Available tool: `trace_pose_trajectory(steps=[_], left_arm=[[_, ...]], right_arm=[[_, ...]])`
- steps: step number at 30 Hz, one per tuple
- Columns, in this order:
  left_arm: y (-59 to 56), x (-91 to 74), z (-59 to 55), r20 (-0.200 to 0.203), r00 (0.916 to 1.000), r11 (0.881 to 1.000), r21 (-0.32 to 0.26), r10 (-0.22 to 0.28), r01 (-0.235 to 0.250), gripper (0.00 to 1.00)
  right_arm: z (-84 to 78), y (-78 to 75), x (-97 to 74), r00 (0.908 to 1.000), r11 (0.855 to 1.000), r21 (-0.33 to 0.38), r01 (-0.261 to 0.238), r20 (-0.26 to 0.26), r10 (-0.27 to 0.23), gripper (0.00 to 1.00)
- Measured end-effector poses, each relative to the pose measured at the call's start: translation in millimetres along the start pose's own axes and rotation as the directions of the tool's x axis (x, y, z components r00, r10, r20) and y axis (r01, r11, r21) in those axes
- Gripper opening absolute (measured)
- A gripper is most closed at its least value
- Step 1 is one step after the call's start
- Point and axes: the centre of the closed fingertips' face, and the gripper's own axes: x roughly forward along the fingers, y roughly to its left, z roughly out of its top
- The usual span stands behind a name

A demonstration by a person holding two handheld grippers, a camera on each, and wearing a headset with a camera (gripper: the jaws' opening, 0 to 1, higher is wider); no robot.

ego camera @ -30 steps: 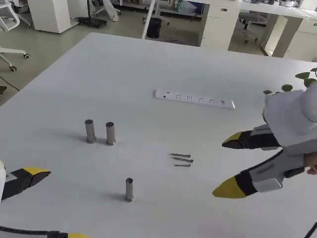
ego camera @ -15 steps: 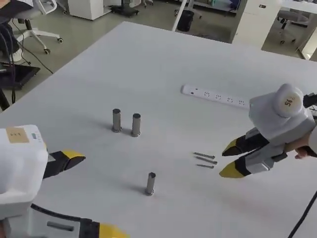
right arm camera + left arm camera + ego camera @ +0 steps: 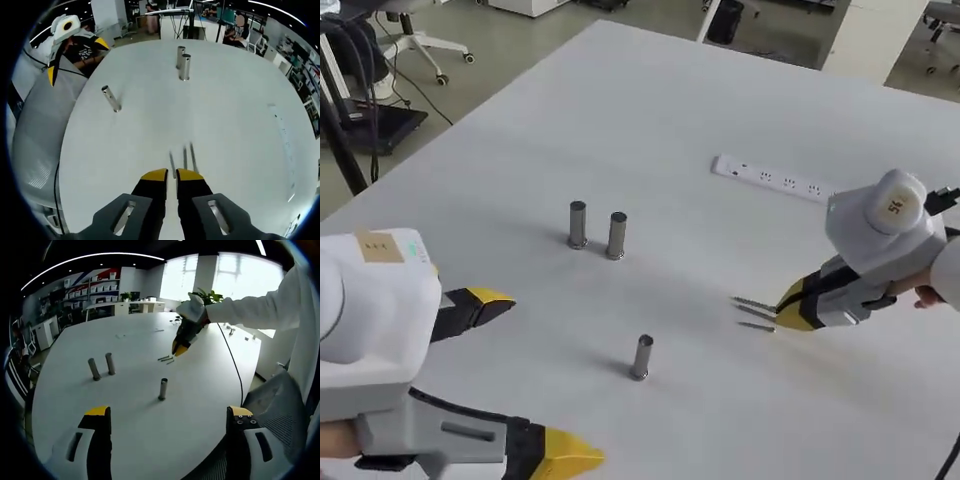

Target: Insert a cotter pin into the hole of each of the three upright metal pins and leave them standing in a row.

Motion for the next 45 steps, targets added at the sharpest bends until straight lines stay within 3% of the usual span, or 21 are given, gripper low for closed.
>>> trace_pose_trajectory(steps=[4,14,18,24,26,27,29,31,32,39,45], left_arm=[[-1.4,2.7,-3.5,-0.005,1.0000,1.000,-0.016,-0.005,0.005,0.94],[-4.3,4.8,0.4,0.015,0.9997,0.999,-0.028,-0.018,0.018,0.93],[-6.5,5.6,-1.5,0.009,0.9995,0.999,-0.034,-0.029,0.030,0.90],[-7.1,5.0,-1.2,0.021,0.9994,0.999,-0.040,-0.027,0.028,0.89],[-7.1,4.5,-0.4,0.030,0.9991,0.998,-0.047,-0.029,0.030,0.88],[-7.7,3.8,4.5,0.066,0.9974,0.996,-0.079,-0.032,0.037,0.88],[-7.5,2.2,7.4,0.083,0.9961,0.995,-0.090,-0.030,0.038,0.86],[-7.4,1.9,7.5,0.082,0.9963,0.996,-0.087,-0.026,0.033,0.86],[-6.9,1.8,7.1,0.080,0.9965,0.996,-0.083,-0.023,0.030,0.86],[-7.0,3.4,-1.1,0.068,0.9974,0.995,-0.097,-0.025,0.032,0.86],[-7.8,3.5,-0.7,0.079,0.9964,0.994,-0.104,-0.031,0.039,0.84]], right_arm=[[-0.1,0.7,9.5,0.9998,1.000,-0.020,-0.001,-0.019,0.001,0.01],[-6.6,-1.7,22.7,0.9959,0.998,-0.067,-0.014,-0.090,0.008,0.00],[-11.5,-2.0,26.4,0.9908,0.994,-0.106,-0.021,-0.135,0.006,0.00],[-9.9,-4.3,27.7,0.9873,0.989,-0.145,-0.003,-0.158,-0.021,0.00],[-9.8,-3.2,27.5,0.9864,0.987,-0.163,0.001,-0.162,-0.028,0.00],[-10.2,-3.1,27.4,0.9859,0.983,-0.182,0.002,-0.164,-0.032,0.00],[-10.5,-4.5,27.5,0.9858,0.982,-0.191,0.003,-0.164,-0.035,0.00],[-10.4,-5.1,27.4,0.9863,0.987,-0.163,0.012,-0.160,-0.038,0.00],[-10.5,-5.0,27.2,0.9870,0.993,-0.114,0.023,-0.155,-0.041,0.00],[-9.4,-4.2,27.3,0.9845,0.990,-0.136,0.038,-0.165,-0.060,0.00],[-9.4,-4.6,27.5,0.9808,0.989,-0.133,0.058,-0.177,-0.081,0.00]])
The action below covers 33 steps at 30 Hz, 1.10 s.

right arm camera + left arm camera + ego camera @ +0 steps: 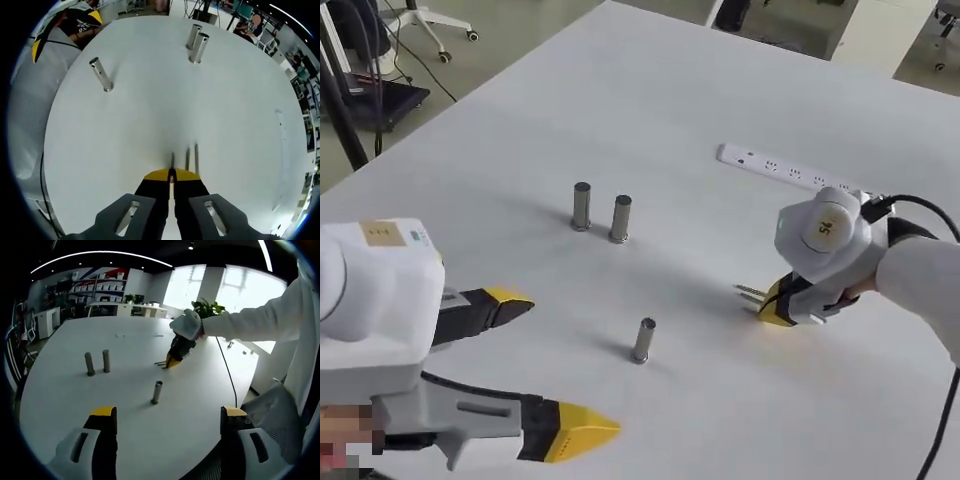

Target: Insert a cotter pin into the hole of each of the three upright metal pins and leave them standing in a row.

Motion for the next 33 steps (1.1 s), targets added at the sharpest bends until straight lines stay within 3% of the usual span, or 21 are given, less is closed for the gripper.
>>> trace_pose_trajectory(steps=[7,14,17,19,21,24,27,30,32,33], left_arm=[[1.9,-0.5,9.3,0.028,0.9996,1.000,0.001,0.001,-0.001,0.82],[1.0,3.0,21.9,0.060,0.9982,1.000,0.000,-0.006,0.006,0.80],[-1.5,7.9,28.9,0.073,0.9971,1.000,-0.005,-0.019,0.020,0.78],[-7.0,11.5,37.0,0.094,0.9943,0.999,-0.011,-0.049,0.050,0.71],[-10.1,15.9,43.1,0.105,0.9920,0.996,-0.042,-0.070,0.074,0.66],[-12.7,23.9,52.5,0.110,0.9896,0.994,-0.049,-0.093,0.098,0.62],[-20.8,33.7,65.5,0.135,0.9806,0.981,-0.116,-0.143,0.158,0.57],[-28.9,45.0,80.7,0.172,0.9637,0.954,-0.185,-0.204,0.235,0.49],[-32.1,51.8,89.8,0.192,0.9543,0.940,-0.213,-0.229,0.268,0.44],[-32.5,53.0,90.2,0.188,0.9539,0.939,-0.212,-0.234,0.272,0.41]], right_arm=[[0.9,5.4,-9.1,0.9997,1.000,0.014,0.013,0.022,-0.013,0.00],[14.9,13.0,-33.1,0.9921,0.998,0.008,0.068,0.105,-0.068,0.00],[27.2,21.8,-48.0,0.9815,0.996,0.012,0.094,0.167,-0.094,0.00],[32.7,27.7,-57.5,0.9756,0.994,0.004,0.113,0.189,-0.112,0.00],[33.4,24.4,-61.2,0.9706,0.991,-0.006,0.131,0.204,-0.127,0.00],[44.6,37.8,-73.8,0.9601,0.992,0.013,0.124,0.251,-0.123,0.00],[51.6,43.2,-82.2,0.9492,0.990,-0.003,0.138,0.286,-0.131,0.00],[63.6,55.0,-95.4,0.9360,0.986,-0.025,0.167,0.318,-0.150,0.00],[69.7,60.2,-102.5,0.9278,0.981,-0.040,0.190,0.334,-0.166,0.00],[70.3,61.6,-103.6,0.9274,0.981,-0.041,0.192,0.334,-0.167,0.00]])
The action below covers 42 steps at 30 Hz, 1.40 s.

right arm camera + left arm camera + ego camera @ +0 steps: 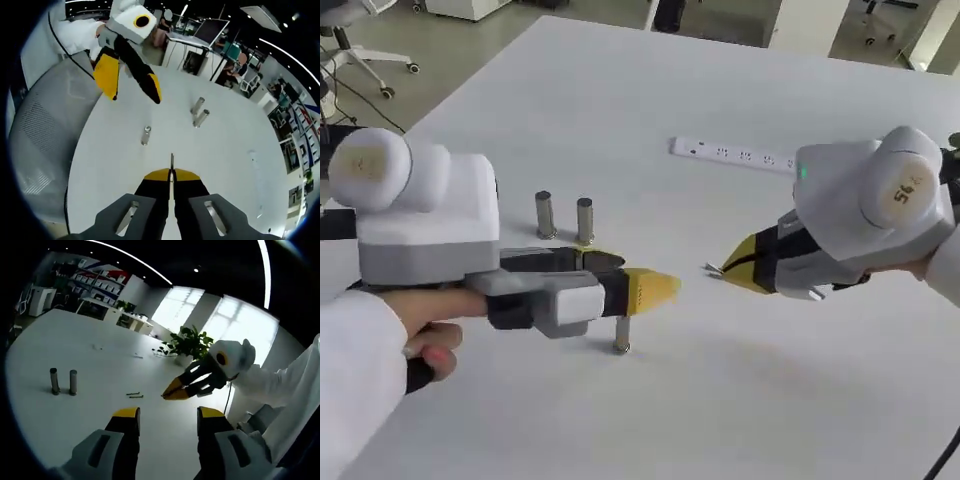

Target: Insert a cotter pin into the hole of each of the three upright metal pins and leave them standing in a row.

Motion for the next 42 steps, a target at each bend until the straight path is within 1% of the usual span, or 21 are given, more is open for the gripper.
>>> trace_pose_trajectory(steps=[1,4,6,7,11,13,17,20,22,23,24,25,27,30,33,34,35,37,42], left_arm=[[-0.1,4.5,1.9,-0.005,1.0000,1.000,-0.003,-0.006,0.006,0.39],[0.3,15.2,1.3,-0.033,0.9993,0.999,-0.028,-0.015,0.014,0.34],[1.8,20.6,-0.2,-0.045,0.9989,0.999,-0.048,-0.011,0.009,0.34],[0.5,23.1,-2.1,-0.058,0.9981,0.998,-0.062,-0.021,0.017,0.32],[-2.7,30.2,-4.5,-0.061,0.9972,0.996,-0.083,-0.043,0.038,0.18],[-3.3,32.7,-8.3,-0.080,0.9957,0.994,-0.103,-0.048,0.039,0.13],[-12.6,36.7,-15.0,-0.116,0.9893,0.989,-0.130,-0.088,0.073,0.10],[-13.9,39.4,-15.7,-0.119,0.9888,0.988,-0.133,-0.091,0.075,0.06],[-15.1,41.6,-17.3,-0.129,0.9869,0.987,-0.141,-0.097,0.079,0.05],[-16.1,42.2,-18.0,-0.132,0.9863,0.987,-0.136,-0.099,0.081,0.05],[-16.0,42.1,-17.7,-0.132,0.9861,0.988,-0.130,-0.101,0.083,0.04],[-15.7,41.8,-17.8,-0.136,0.9855,0.988,-0.131,-0.101,0.084,0.04],[-16.3,40.7,-17.7,-0.141,0.9840,0.986,-0.140,-0.109,0.089,0.04],[-15.5,39.2,-16.3,-0.138,0.9845,0.986,-0.143,-0.108,0.089,0.02],[-16.5,37.3,-16.2,-0.143,0.9824,0.982,-0.160,-0.121,0.097,0.02],[-17.0,36.3,-15.5,-0.139,0.9825,0.983,-0.156,-0.123,0.101,0.02],[-17.7,35.2,-14.7,-0.136,0.9822,0.985,-0.134,-0.129,0.111,0.02],[-17.2,34.7,-13.2,-0.129,0.9837,0.983,-0.148,-0.125,0.106,0.01],[-18.0,32.7,-12.0,-0.131,0.9819,0.979,-0.168,-0.137,0.114,0.01]], right_arm=[[3.6,1.9,-2.4,1.0000,1.000,-0.014,0.007,0.004,-0.007,0.00],[8.2,6.5,-6.3,0.9996,0.998,-0.056,0.027,0.004,-0.026,0.00],[11.4,10.8,-7.9,0.9997,0.999,-0.042,0.023,0.013,-0.023,0.00],[15.6,12.7,-9.0,0.9991,0.999,-0.042,0.030,0.032,-0.029,0.00],[19.8,17.7,-11.9,0.9981,0.998,-0.050,0.047,0.042,-0.045,0.00],[22.6,18.2,-12.6,0.9972,0.998,-0.046,0.053,0.055,-0.050,0.00],[24.8,19.7,-14.4,0.9962,0.996,-0.060,0.069,0.058,-0.065,0.00],[26.3,20.4,-15.6,0.9951,0.995,-0.059,0.078,0.066,-0.074,0.00],[26.1,20.2,-15.7,0.9947,0.995,-0.063,0.083,0.066,-0.079,0.00],[27.5,21.5,-15.7,0.9946,0.995,-0.065,0.081,0.070,-0.077,0.00],[27.1,21.9,-15.7,0.9947,0.994,-0.074,0.085,0.064,-0.080,0.00],[26.4,20.1,-15.5,0.9942,0.993,-0.077,0.091,0.063,-0.087,0.00],[27.0,19.6,-16.5,0.9937,0.993,-0.068,0.093,0.070,-0.088,0.00],[30.0,21.0,-18.5,0.9922,0.993,-0.062,0.095,0.086,-0.090,0.00],[32.9,23.1,-18.9,0.9927,0.992,-0.080,0.097,0.079,-0.091,0.00],[33.5,22.7,-19.3,0.9922,0.991,-0.082,0.101,0.081,-0.095,0.00],[34.2,22.3,-19.2,0.9920,0.992,-0.079,0.101,0.084,-0.094,0.00],[36.0,22.0,-20.6,0.9913,0.991,-0.082,0.107,0.086,-0.100,0.00],[40.3,25.7,-23.3,0.9911,0.990,-0.094,0.109,0.088,-0.100,0.00]])
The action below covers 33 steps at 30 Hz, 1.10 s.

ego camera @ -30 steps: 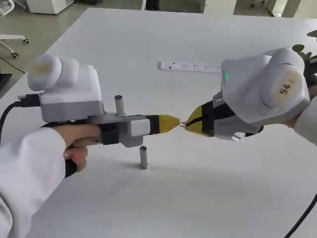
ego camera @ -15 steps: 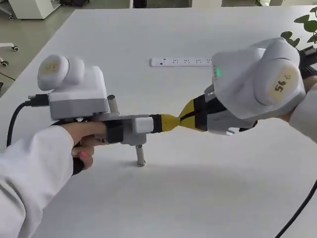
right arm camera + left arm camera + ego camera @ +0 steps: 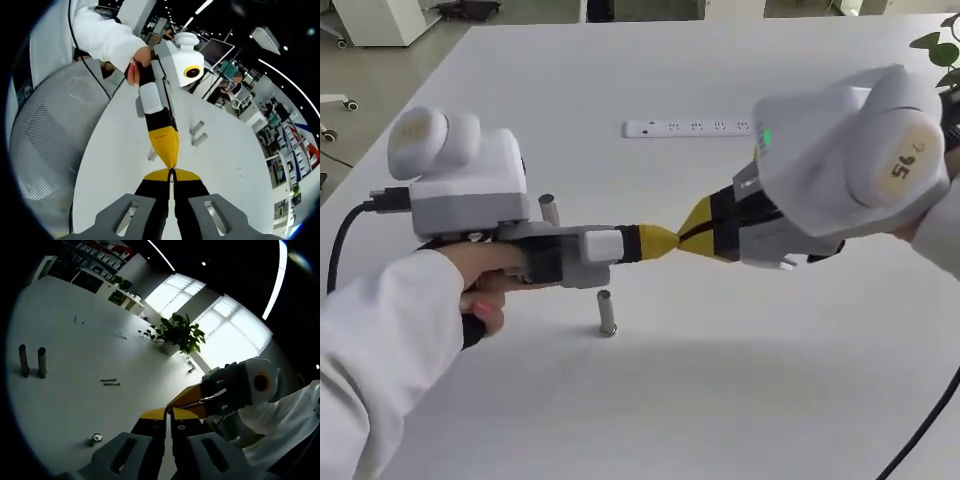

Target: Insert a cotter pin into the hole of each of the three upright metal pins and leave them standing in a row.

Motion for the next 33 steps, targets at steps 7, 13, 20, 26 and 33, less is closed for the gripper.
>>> trace_pose_trajectory(steps=[7,13,20,26,33], left_arm=[[-1.2,-2.8,-5.1,-0.019,0.9998,1.000,0.011,-0.002,0.002,0.00],[-0.4,-4.4,-7.8,-0.020,0.9997,1.000,-0.011,0.016,-0.016,0.00],[-1.3,-10.7,-8.2,-0.019,0.9997,1.000,0.022,0.019,-0.018,0.00],[-4.1,-21.8,-5.3,-0.012,0.9997,0.995,0.097,0.020,-0.019,0.00],[-12.5,-30.5,-9.6,-0.042,0.9991,0.957,0.289,-0.002,0.015,0.00]], right_arm=[[3.0,7.3,0.1,1.0000,1.000,-0.021,0.001,0.003,-0.001,0.00],[1.6,6.0,2.9,0.9992,0.999,0.031,0.014,0.037,-0.015,0.00],[1.6,4.0,-1.1,0.9981,0.998,0.056,0.034,0.050,-0.037,0.10],[-7.0,8.6,-2.0,0.9945,0.973,0.228,-0.037,0.104,0.014,0.12],[-5.3,26.6,-5.4,0.9598,0.862,0.451,-0.231,0.251,0.126,0.11]])
